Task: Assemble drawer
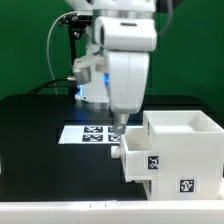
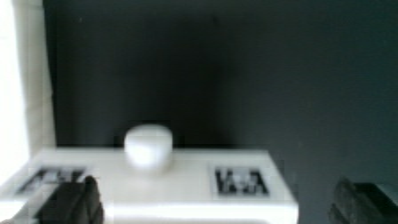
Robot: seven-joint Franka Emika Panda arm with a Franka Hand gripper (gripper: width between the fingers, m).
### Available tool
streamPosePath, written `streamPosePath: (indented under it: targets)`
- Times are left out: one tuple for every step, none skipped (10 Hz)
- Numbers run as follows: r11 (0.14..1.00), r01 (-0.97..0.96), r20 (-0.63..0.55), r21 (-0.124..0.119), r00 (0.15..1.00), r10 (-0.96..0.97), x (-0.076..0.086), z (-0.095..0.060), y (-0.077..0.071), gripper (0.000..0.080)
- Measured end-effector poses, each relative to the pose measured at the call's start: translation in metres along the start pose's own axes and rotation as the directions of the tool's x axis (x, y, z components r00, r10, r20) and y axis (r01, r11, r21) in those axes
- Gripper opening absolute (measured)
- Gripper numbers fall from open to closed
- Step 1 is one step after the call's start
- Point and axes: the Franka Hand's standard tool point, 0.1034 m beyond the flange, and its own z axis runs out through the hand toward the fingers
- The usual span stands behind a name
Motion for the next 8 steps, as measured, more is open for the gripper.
streamPosePath:
  targets:
    - [1.000, -0.010, -0.001, 0.009, 1.000, 0.010, -0.008, 0.007, -0.001, 0.0648]
    - [1.000, -0.019, -0.001, 0.015, 1.000, 0.019, -0.012, 0.009, -0.003, 0.0649]
    - [1.000, -0.023, -0.002, 0.016, 1.000, 0.023, -0.013, 0.013, -0.007, 0.0649]
    - [0.999, -0.023, -0.004, 0.026, 1.000, 0.023, -0.012, 0.018, -0.013, 0.0649]
    - [0.999, -0.023, -0.006, 0.028, 1.000, 0.023, -0.008, 0.021, -0.014, 0.0649]
    - [0.999, -0.021, -0.008, 0.029, 1.000, 0.022, -0.005, 0.024, -0.015, 0.0649]
    - [0.999, -0.019, -0.011, 0.032, 1.000, 0.019, -0.002, 0.028, -0.017, 0.0649]
    - [0.999, -0.026, -0.012, 0.035, 1.000, 0.027, 0.001, 0.029, -0.019, 0.0649]
